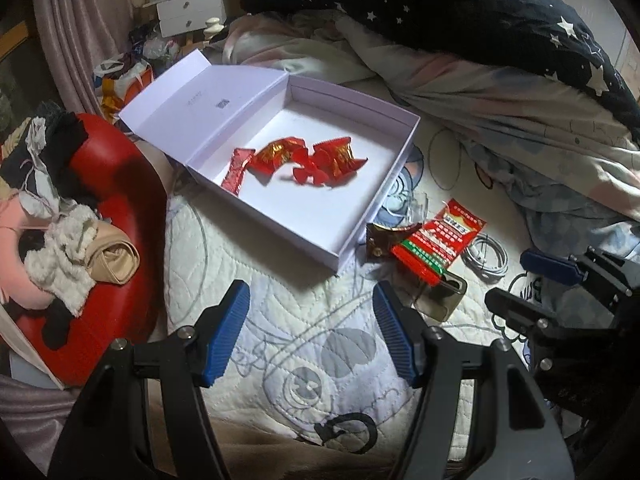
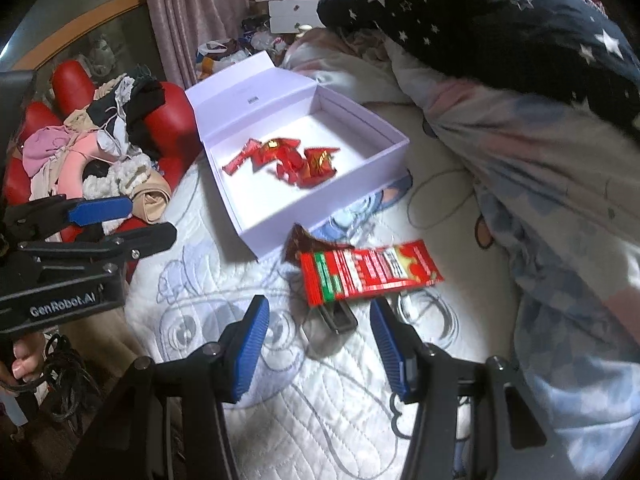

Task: Organize objects
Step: 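Move the left gripper toward the clear glass cup while the right approaches the white cable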

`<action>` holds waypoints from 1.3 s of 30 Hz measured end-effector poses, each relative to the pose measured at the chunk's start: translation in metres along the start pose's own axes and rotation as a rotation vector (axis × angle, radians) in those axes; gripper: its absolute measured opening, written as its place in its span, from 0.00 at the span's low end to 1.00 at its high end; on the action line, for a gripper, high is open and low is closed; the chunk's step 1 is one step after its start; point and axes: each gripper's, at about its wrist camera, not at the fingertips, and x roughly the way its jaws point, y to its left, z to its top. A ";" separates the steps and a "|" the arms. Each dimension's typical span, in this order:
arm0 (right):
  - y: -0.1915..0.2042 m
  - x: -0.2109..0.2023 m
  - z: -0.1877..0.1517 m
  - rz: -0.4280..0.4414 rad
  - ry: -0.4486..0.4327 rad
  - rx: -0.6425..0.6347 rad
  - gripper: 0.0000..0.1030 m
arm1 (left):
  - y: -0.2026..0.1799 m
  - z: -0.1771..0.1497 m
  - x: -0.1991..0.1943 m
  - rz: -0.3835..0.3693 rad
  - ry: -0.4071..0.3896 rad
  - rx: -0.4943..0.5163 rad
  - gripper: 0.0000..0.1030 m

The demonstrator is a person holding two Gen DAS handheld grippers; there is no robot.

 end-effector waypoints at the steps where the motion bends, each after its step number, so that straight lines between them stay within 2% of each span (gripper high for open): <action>1: -0.001 0.001 -0.002 -0.001 0.005 0.002 0.51 | -0.001 -0.001 0.001 -0.003 0.005 -0.004 0.61; 14: -0.033 0.017 -0.024 -0.014 0.041 0.056 0.51 | -0.032 -0.016 0.032 -0.060 0.096 0.014 0.61; 18: -0.053 0.026 -0.031 -0.012 0.062 0.097 0.51 | -0.039 -0.017 0.040 -0.153 0.112 -0.001 0.61; 26: -0.090 0.047 -0.038 -0.011 0.114 0.161 0.52 | -0.066 -0.009 0.059 -0.181 0.138 0.045 0.61; 30: -0.101 0.056 -0.038 -0.008 0.125 0.169 0.56 | -0.077 -0.005 0.071 -0.202 0.161 0.064 0.61; 34: -0.109 0.066 -0.036 0.001 0.138 0.166 0.57 | -0.086 -0.003 0.081 -0.238 0.180 0.079 0.61; 39: -0.111 0.079 -0.029 -0.009 0.149 0.083 0.57 | -0.097 -0.002 0.091 -0.281 0.201 0.098 0.61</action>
